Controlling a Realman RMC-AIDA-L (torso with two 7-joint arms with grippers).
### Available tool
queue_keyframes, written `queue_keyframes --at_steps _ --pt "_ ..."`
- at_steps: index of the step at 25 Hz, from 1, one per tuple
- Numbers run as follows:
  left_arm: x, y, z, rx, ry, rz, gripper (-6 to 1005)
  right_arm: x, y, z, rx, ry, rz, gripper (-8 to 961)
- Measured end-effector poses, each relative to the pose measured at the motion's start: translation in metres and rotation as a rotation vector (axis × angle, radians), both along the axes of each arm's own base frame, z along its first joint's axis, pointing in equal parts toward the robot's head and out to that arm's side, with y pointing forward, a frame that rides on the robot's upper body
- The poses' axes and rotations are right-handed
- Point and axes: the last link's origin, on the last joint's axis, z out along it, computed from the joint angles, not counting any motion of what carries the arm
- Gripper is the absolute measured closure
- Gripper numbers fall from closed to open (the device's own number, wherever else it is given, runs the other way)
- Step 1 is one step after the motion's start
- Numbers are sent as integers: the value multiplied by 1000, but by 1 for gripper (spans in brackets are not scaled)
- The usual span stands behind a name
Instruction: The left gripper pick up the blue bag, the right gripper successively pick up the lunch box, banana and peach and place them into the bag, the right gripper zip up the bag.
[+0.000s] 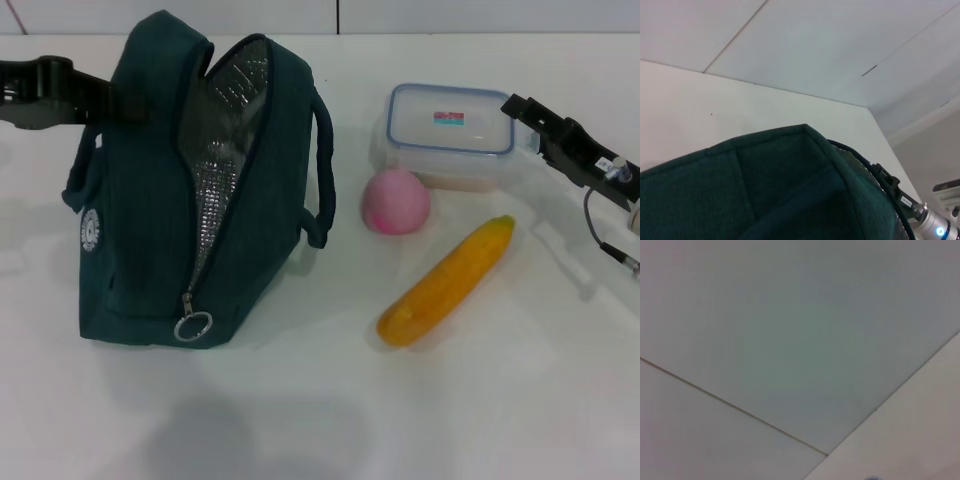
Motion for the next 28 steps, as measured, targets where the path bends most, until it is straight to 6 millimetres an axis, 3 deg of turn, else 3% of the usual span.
queue_keyframes --at_steps 16,28 --pt "2 -1 -6 -16 13 -26 959 -12 13 -7 -25 -38 7 83" --pt "0 -3 -6 -18 8 -27 959 -12 10 -8 -29 -43 15 112"
